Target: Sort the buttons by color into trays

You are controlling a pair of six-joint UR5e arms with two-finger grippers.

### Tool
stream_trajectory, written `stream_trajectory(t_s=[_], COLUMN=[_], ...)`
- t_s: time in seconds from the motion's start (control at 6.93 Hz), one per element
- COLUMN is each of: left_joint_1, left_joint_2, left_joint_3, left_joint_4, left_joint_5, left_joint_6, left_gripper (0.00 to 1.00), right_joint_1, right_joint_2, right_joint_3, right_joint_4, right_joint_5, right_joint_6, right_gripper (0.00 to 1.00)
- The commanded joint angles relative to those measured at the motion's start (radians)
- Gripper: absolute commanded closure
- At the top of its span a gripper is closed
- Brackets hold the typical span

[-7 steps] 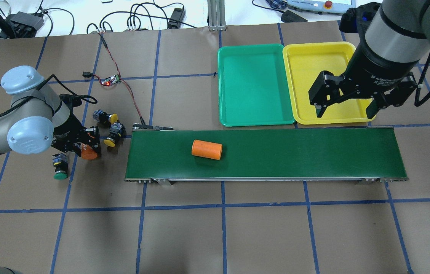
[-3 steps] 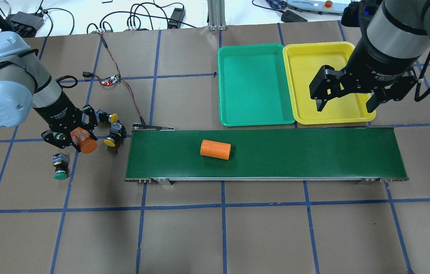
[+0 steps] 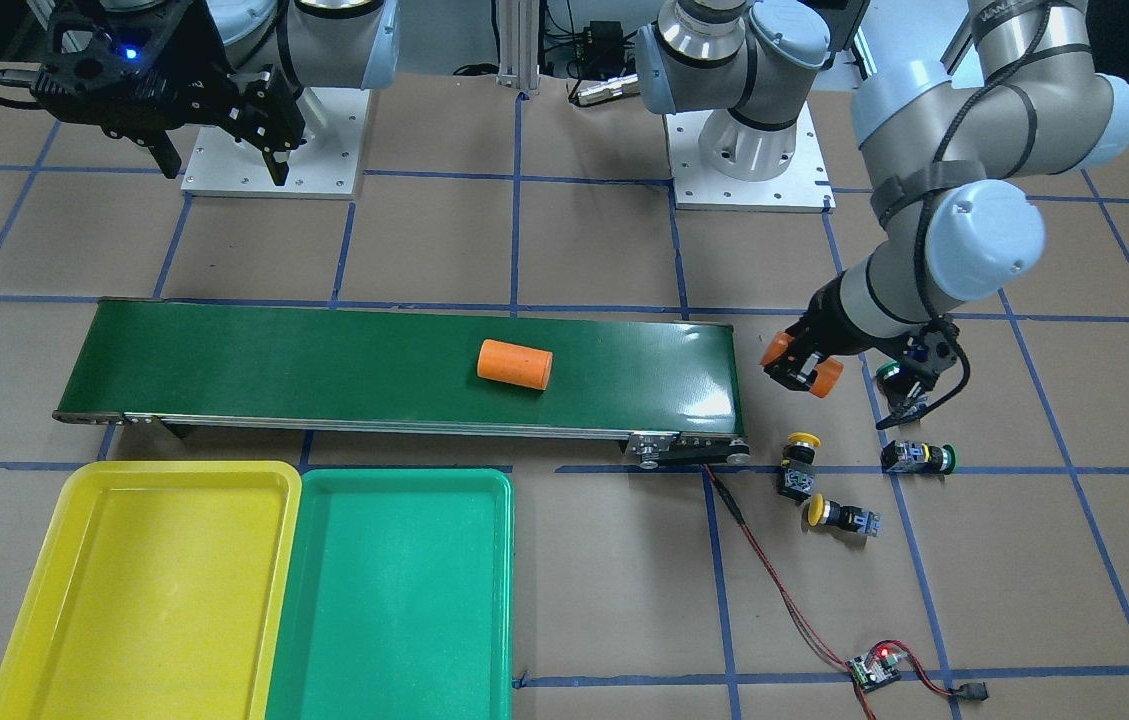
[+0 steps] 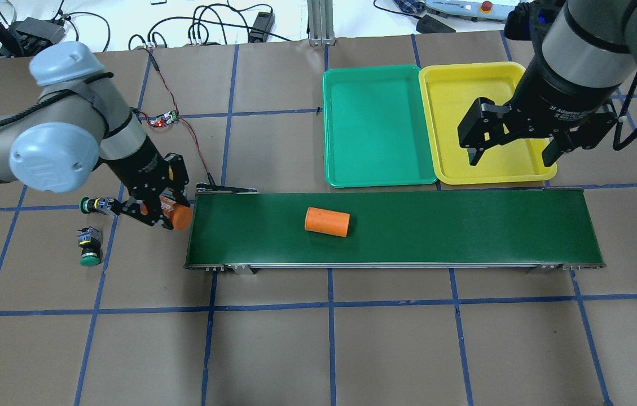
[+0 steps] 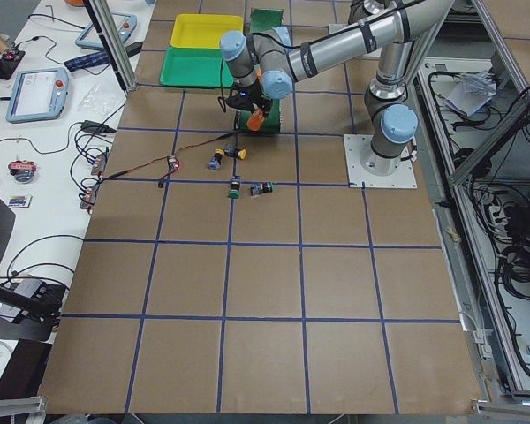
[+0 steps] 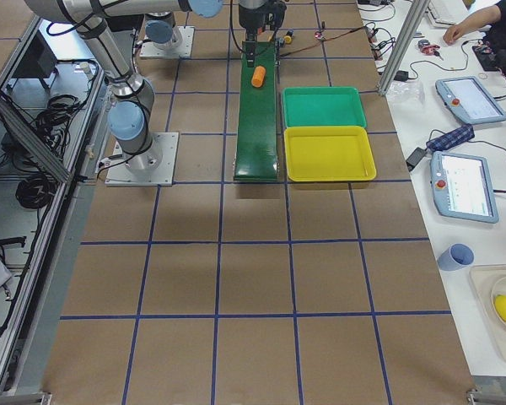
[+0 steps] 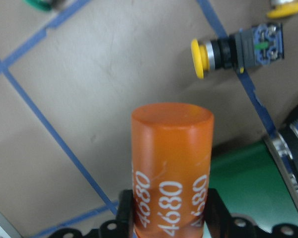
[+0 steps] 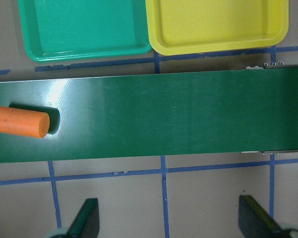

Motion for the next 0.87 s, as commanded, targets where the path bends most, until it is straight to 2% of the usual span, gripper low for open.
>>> stream_trajectory(t_s=[0.0, 0.14, 0.29, 0.43, 0.58, 0.72], left_joint_1=[-0.076, -0.076, -0.082, -0.088, -0.08, -0.08], left_joint_2=[-0.021, -0.032, -0.043, -0.041, -0.052, -0.067], left_joint_3=[-0.003, -0.004, -0.006, -0.041, -0.056, -0.058], left_joint_4=[0.023, 0.049, 0.048, 0.049, 0.125, 0.172], left_joint_5=[-0.056, -0.134, -0.139, -0.128, -0.127, -0.125], left_joint_6=[-0.272, -0.399, -0.415, -0.4, -0.371, -0.365], left_gripper=[0.95, 0.95, 0.94, 0.77, 0.66, 0.32], right_joint_1=[0.001, 0.001, 0.001, 0.001, 0.001, 0.001], right_joint_2=[0.0, 0.0, 0.0, 0.0, 0.0, -0.001], right_joint_3=[0.0, 0.0, 0.0, 0.0, 0.0, 0.0], right_joint_4=[0.001, -0.001, -0.01, -0.01, -0.009, -0.009], right_joint_5=[-0.002, 0.0, 0.003, 0.001, 0.001, 0.001], right_joint_6=[0.001, 0.003, 0.001, 0.0, -0.002, -0.002], right_gripper=[0.0, 0.0, 0.0, 0.0, 0.0, 0.0])
